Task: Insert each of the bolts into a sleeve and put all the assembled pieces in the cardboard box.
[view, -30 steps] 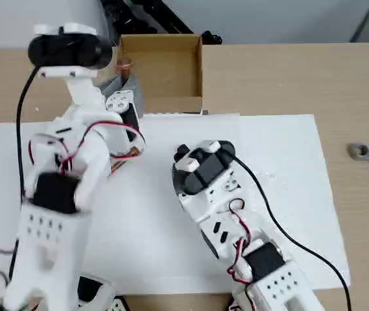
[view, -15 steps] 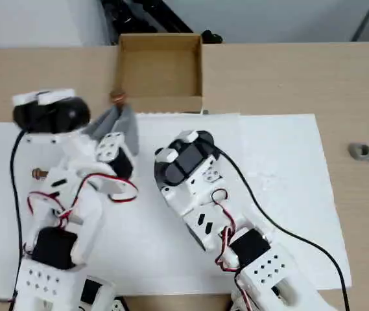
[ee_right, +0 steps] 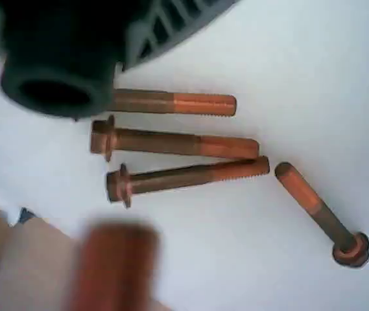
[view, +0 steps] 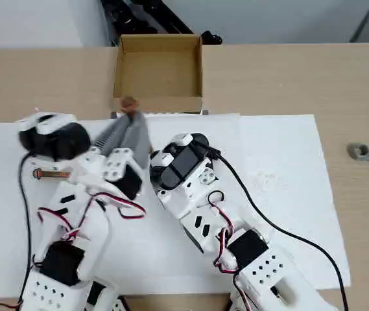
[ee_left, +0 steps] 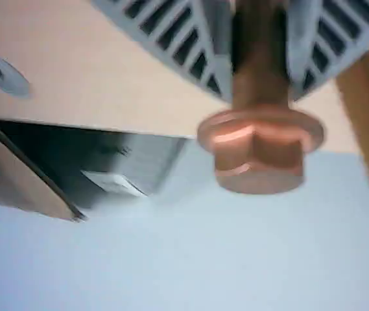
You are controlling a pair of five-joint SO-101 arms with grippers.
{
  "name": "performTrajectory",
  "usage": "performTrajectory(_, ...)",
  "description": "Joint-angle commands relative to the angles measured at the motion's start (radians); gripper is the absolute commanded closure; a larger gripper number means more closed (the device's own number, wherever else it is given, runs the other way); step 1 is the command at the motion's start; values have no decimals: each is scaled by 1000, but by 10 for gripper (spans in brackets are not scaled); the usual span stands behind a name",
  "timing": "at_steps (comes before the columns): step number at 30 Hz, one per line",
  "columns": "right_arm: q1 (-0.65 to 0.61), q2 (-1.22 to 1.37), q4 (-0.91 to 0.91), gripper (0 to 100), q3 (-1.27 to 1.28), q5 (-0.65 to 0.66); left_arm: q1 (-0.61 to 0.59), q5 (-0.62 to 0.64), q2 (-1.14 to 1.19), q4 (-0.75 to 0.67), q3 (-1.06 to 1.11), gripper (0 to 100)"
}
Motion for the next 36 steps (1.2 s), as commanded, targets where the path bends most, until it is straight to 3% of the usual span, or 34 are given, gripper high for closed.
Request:
performTrajectory(1, -1, 2, -18, 997, -55, -14, 37, 3, 6, -28, -12, 995)
performTrajectory(8, 50, -12, -21, 997, -57, -14, 40, -21, 0, 18, -7, 995)
performTrajectory(20, 51, -332, 131, 997, -37, -8, 40, -20, 0, 11, -35, 995)
performTrajectory(36, 8, -328, 93, 997, 34, -8, 46, -20, 6, 0, -107, 995)
